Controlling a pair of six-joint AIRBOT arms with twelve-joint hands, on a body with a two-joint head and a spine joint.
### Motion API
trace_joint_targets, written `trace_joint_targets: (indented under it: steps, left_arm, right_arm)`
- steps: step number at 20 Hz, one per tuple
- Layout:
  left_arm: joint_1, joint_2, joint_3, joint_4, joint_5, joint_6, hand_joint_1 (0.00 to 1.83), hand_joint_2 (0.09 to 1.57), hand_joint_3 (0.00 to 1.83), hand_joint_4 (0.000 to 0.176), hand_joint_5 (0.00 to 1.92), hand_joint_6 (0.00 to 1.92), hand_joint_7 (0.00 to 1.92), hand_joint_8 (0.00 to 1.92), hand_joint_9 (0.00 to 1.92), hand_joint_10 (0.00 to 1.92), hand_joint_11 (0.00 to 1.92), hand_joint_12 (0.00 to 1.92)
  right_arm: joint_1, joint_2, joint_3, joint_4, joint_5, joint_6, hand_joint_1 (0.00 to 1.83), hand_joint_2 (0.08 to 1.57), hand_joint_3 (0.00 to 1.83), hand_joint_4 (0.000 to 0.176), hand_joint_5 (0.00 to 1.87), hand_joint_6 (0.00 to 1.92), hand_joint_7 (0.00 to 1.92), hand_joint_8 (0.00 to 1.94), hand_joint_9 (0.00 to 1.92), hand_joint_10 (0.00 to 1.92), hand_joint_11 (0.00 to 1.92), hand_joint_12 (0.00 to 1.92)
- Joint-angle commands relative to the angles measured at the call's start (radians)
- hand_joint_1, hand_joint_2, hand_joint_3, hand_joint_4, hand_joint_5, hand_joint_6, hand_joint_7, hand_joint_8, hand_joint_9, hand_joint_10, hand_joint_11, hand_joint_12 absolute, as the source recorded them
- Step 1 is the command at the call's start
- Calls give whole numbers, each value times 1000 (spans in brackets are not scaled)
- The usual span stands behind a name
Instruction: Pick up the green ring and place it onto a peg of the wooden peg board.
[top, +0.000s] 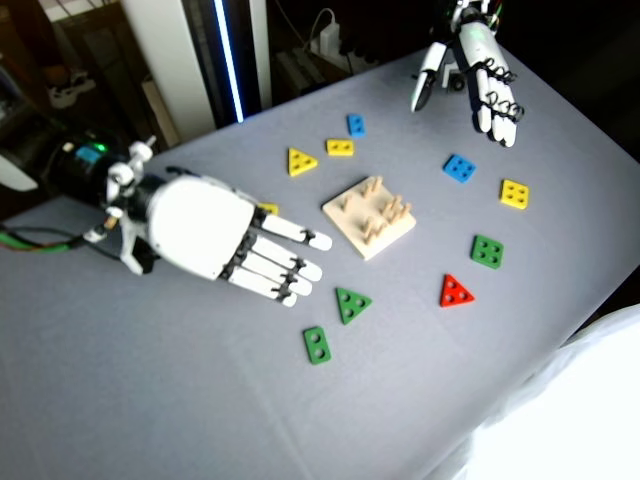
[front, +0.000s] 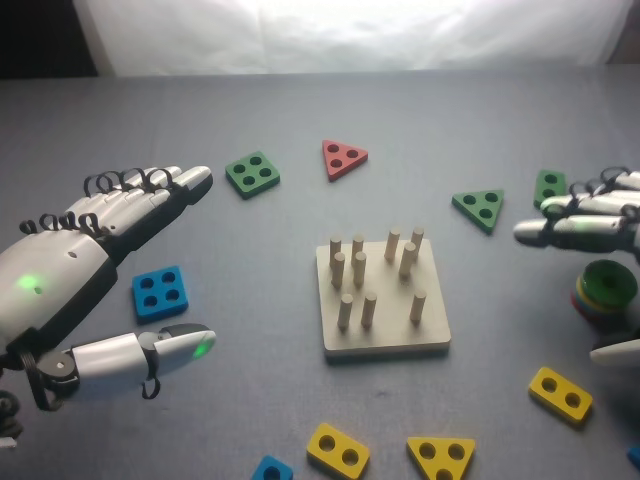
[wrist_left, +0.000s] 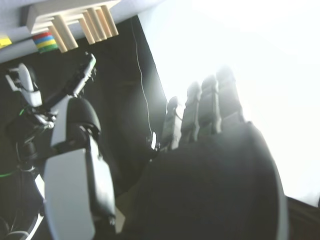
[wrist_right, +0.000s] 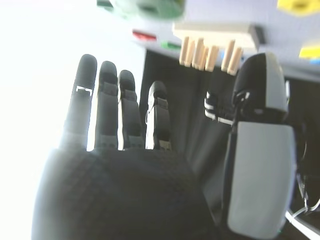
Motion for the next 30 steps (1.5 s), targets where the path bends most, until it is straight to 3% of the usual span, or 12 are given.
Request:
trace_joint_targets:
  steps: [1,3,6,9,12,15,19,22,23,25,27,30]
  left_arm:
    - [-9,4,1,19,-123,-6,701,1067,0,122,80,1,55,2,0,0,0,281]
    - [-9,4,2,21,-123,-6,704,1066,0,112,96,3,67,2,0,0,0,329]
    - [-9,3,1,21,-123,-10,719,1068,0,120,101,0,59,0,0,0,0,275]
    - [-8,3,1,21,-123,-11,721,1065,0,105,119,3,53,0,0,0,0,311]
    - [-8,2,0,21,-123,-11,698,1074,1,98,129,1,54,2,0,0,0,299]
    - [-7,2,0,21,-123,-12,688,1077,0,119,123,1,52,1,0,0,0,278]
    - [-4,1,0,20,-123,-15,691,1077,1,100,130,0,61,2,0,0,0,308]
    - [-1,1,0,20,-124,-18,698,1077,0,107,126,1,54,2,0,0,0,278]
    - [-1,1,0,19,-124,-18,717,1075,0,104,131,3,59,4,0,0,0,284]
    - [-1,1,0,19,-124,-18,704,1079,1,100,130,1,59,0,0,0,0,312]
    - [-1,1,0,18,-124,-19,707,1082,2,90,139,3,64,1,0,0,0,312]
    - [-1,0,1,18,-124,-19,722,1075,0,98,135,0,71,1,13,3,0,387]
  right_arm:
    - [26,-8,10,15,67,-20,935,944,4,174,296,6,236,4,363,17,130,875]
    - [50,-21,22,15,12,-66,989,960,2,163,335,3,296,5,448,21,195,926]
    - [63,-44,42,18,-39,-95,1039,1004,5,138,379,6,390,15,549,29,229,1020]
    - [63,-45,50,22,-54,-95,1109,1008,0,108,419,8,449,13,620,34,272,1027]
    - [62,-42,52,26,-60,-95,1138,1019,1,96,447,6,478,7,627,19,252,1082]
    - [62,-28,49,35,-60,-95,1155,1011,0,97,479,5,510,7,675,33,292,1155]
    - [61,6,28,36,-59,-95,1136,998,2,89,512,4,538,6,729,47,355,1164]
    - [61,18,17,36,-56,-97,1165,988,0,69,551,5,565,7,799,76,411,1212]
    - [61,19,15,36,-53,-97,1186,973,0,48,606,9,634,2,873,200,542,1279]
    - [60,19,12,36,-41,-97,1116,971,0,57,631,4,669,5,781,158,406,1143]
    - [60,19,10,35,-33,-97,1123,961,0,44,641,1,676,2,780,84,471,965]
    - [60,19,6,28,-28,-97,1088,971,0,48,666,2,709,7,859,96,461,1236]
